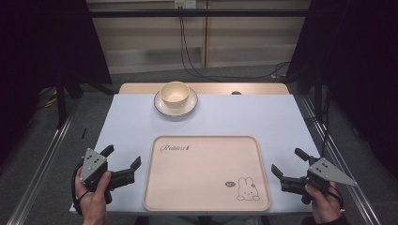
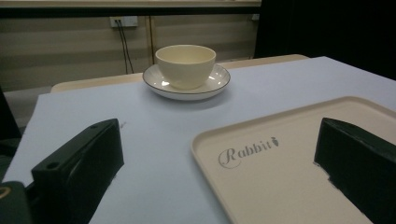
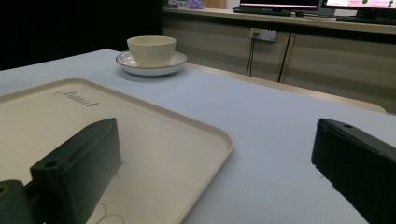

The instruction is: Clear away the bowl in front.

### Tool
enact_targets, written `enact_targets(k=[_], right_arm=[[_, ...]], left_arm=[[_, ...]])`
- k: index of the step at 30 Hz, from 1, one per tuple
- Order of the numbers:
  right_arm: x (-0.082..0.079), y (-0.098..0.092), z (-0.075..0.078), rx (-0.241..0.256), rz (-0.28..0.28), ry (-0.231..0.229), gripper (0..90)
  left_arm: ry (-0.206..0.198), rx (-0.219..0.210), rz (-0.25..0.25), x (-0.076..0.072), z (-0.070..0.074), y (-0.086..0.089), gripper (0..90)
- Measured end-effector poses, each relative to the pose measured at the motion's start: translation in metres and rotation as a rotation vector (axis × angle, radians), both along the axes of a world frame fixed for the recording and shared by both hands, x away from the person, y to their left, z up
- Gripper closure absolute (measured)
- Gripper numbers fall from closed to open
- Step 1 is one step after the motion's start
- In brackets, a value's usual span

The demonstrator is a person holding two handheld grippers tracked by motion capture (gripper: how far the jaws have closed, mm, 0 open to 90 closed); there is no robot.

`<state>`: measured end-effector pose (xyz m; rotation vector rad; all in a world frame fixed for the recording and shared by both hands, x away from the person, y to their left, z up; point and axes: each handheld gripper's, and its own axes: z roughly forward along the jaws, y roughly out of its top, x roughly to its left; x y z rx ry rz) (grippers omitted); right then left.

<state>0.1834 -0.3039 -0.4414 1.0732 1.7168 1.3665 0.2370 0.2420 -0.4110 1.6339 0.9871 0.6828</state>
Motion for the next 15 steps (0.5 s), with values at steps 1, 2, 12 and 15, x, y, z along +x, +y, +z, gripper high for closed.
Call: enact_targets(k=[1,2,12,15], right_arm=[[0.0,0.0,0.0,-0.002,0.002,0.0,0.8],[0.0,0.0,0.0,-0.002,0.002,0.0,0.8],[0.0,0.0,0.0,-0.002,0.005,-0.002,0.8],[0.0,0.0,0.0,-0.001,0.003,-0.003,0.8]], left_arm=[[0.0,0.0,0.0,0.0,0.0,0.0,1.0],[-0.001,-0.004,-0.011,0.002,0.001,-0.002,1.0],[0.008,-0.021,-0.084,0.02,0.007,-0.022,1.0],[0.008,-0.007,-0.086,0.026,0.008,-0.026,1.3]])
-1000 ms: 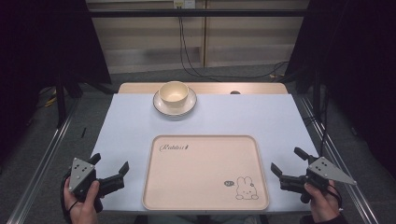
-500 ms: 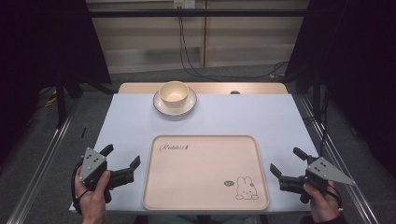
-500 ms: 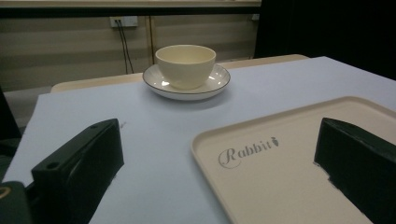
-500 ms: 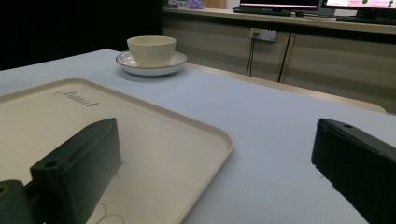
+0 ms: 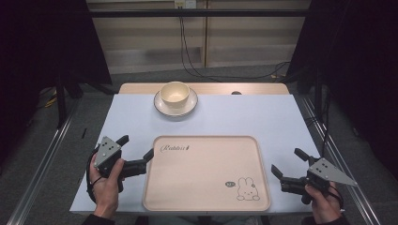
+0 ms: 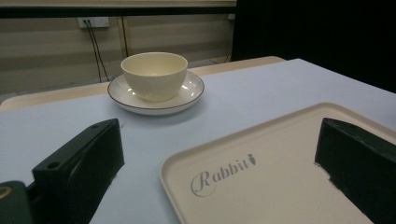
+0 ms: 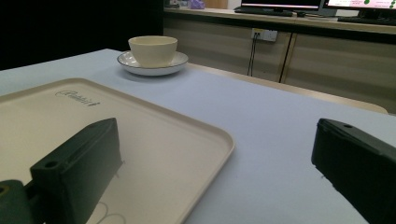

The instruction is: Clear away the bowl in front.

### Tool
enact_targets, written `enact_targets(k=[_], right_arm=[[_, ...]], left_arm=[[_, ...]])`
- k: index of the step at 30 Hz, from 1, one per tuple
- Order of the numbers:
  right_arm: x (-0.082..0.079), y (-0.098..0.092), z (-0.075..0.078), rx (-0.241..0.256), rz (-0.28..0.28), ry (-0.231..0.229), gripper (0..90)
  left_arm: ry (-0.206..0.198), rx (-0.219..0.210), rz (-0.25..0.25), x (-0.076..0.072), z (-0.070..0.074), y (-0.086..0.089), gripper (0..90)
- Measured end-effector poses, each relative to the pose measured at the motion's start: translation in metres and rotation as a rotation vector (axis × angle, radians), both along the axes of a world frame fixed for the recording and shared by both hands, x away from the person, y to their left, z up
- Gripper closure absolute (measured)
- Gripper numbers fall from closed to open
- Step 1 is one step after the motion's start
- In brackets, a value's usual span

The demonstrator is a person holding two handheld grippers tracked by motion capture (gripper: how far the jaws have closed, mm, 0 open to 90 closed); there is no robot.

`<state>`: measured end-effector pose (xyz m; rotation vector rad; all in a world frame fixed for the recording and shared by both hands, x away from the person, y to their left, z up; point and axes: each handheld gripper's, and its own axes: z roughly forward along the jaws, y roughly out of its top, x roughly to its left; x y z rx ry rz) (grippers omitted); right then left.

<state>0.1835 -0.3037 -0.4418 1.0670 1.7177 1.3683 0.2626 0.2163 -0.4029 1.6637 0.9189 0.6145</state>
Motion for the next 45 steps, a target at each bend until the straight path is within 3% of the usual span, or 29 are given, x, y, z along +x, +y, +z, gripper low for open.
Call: enact_targets(k=[5,13,28,40,45], right_arm=[[0.0,0.0,0.0,0.002,-0.001,0.001,0.9],[0.0,0.0,0.0,0.002,0.0,0.001,0.9],[0.0,0.0,0.0,0.005,0.004,0.004,0.8],[0.0,0.0,0.0,0.007,0.009,0.006,0.8],[0.0,0.0,-0.001,0.008,0.012,0.005,0.8]], left_arm=[[0.005,-0.002,-0.02,0.008,0.002,-0.005,0.8],[-0.021,-0.001,-0.018,0.023,0.01,-0.013,1.1],[0.031,0.017,-0.068,0.053,0.008,-0.026,1.4],[0.03,0.04,-0.052,0.078,0.011,-0.038,1.7],[0.04,0.041,-0.078,0.089,0.014,-0.042,3.1]])
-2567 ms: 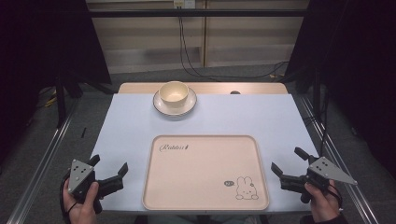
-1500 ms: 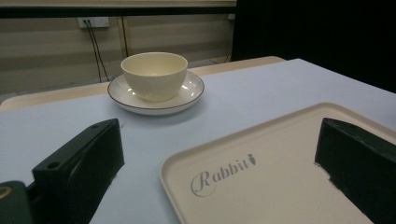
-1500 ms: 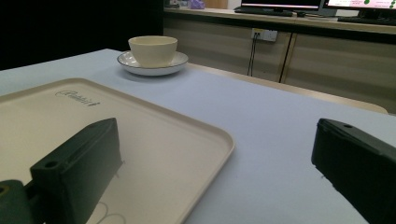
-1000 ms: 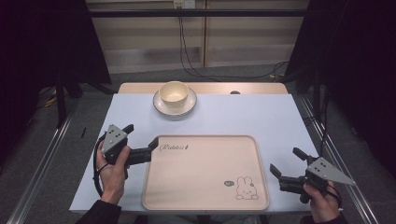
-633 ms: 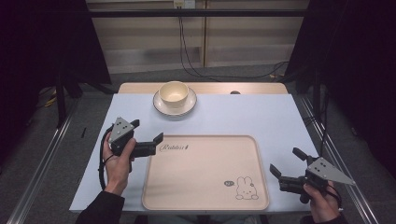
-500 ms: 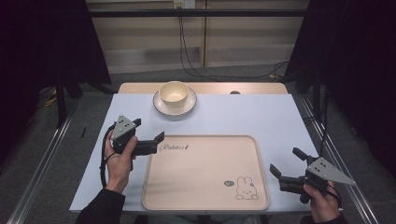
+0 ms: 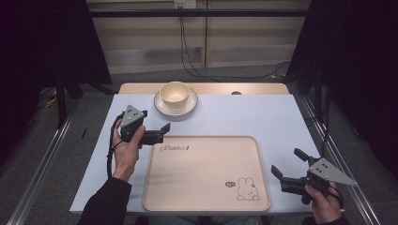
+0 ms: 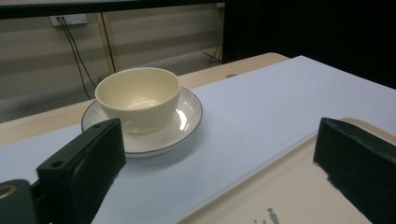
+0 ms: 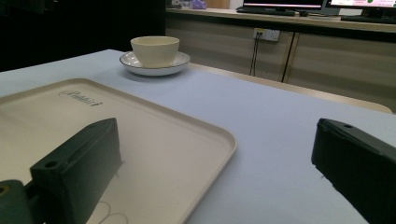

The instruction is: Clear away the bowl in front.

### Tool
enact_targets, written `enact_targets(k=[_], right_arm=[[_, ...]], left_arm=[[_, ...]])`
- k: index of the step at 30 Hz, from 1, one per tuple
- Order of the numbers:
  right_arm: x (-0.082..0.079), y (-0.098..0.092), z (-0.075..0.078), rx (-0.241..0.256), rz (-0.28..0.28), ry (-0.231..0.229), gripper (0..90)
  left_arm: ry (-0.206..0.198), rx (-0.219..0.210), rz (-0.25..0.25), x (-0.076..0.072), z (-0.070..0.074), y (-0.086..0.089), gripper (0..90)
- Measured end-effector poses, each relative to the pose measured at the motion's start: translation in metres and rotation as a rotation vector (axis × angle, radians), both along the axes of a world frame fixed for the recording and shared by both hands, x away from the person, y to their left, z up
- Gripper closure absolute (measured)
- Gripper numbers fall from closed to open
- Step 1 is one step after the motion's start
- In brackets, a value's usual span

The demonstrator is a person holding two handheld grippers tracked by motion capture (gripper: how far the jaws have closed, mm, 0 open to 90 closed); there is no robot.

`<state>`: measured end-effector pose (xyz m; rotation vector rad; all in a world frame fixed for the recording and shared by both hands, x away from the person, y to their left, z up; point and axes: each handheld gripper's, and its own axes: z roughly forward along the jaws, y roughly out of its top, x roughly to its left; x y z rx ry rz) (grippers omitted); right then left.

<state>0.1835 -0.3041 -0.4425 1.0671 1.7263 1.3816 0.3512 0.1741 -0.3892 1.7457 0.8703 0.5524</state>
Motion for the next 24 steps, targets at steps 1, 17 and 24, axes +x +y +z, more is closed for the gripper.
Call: enact_targets(k=[1,17,24], right_arm=[[0.0,0.0,0.0,0.0,-0.001,0.0,0.9],[0.0,0.0,0.0,0.002,-0.001,0.006,0.8],[0.0,-0.001,0.0,-0.002,0.0,0.002,0.8]], left_arm=[[0.004,0.002,0.002,0.003,0.0,0.0,2.6],[0.064,0.013,0.047,0.045,-0.011,-0.004,3.2],[0.088,0.05,0.058,0.061,-0.011,-0.005,3.4]])
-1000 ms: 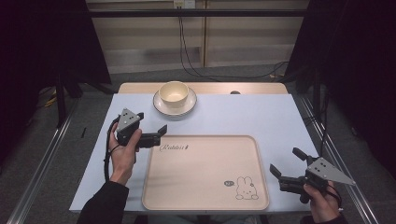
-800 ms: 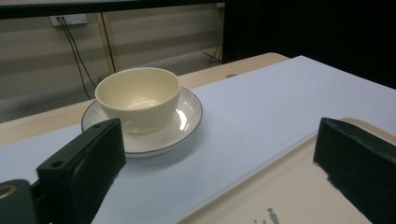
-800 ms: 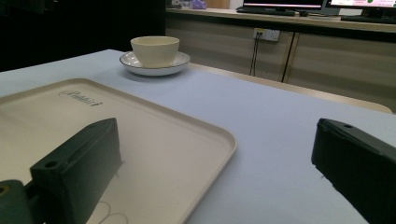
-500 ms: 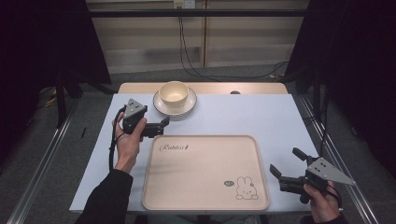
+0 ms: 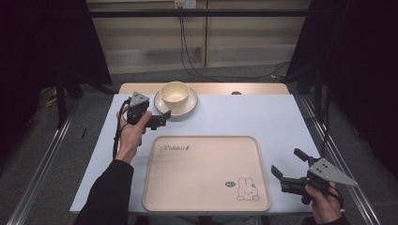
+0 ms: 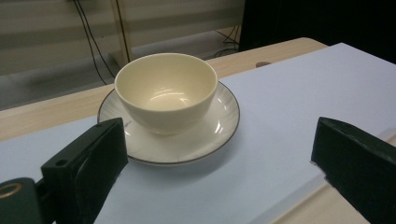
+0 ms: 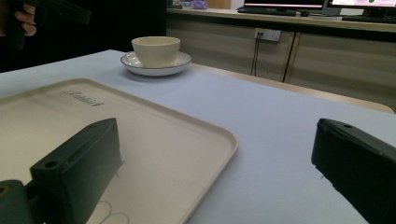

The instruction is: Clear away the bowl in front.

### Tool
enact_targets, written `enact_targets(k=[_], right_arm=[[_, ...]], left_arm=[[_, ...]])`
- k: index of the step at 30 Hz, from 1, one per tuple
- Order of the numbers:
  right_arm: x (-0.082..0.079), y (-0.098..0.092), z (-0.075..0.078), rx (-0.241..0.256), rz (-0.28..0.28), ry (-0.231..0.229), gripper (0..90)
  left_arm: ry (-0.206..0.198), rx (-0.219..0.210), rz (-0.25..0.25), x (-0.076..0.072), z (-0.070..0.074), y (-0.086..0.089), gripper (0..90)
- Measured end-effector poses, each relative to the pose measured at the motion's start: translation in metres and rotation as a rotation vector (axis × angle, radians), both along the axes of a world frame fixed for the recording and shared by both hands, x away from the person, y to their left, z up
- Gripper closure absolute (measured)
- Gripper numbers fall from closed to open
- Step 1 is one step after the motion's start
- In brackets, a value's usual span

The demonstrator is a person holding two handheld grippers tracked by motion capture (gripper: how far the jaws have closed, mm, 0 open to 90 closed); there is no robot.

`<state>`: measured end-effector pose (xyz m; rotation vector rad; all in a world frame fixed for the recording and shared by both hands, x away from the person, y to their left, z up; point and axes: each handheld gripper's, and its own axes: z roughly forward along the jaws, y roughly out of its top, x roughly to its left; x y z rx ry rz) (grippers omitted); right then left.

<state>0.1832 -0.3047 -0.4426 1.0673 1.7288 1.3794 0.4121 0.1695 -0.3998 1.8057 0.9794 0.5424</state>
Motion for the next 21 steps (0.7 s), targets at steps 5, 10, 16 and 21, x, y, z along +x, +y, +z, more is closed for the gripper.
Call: enact_targets(k=[5,10,16,21], right_arm=[[0.0,0.0,0.0,0.003,-0.004,0.0,0.8],[0.0,0.0,0.0,0.002,-0.003,0.004,0.8],[0.0,0.001,0.0,-0.004,0.003,0.004,0.9],[0.0,0.0,-0.001,-0.001,-0.001,0.013,0.9]], left_arm=[[0.021,0.008,0.009,0.01,0.001,-0.002,3.4],[0.016,0.03,-0.015,0.021,0.001,-0.004,4.8],[0.029,0.045,0.018,0.042,-0.004,-0.007,3.9],[0.053,0.047,0.083,0.059,0.0,-0.006,3.6]])
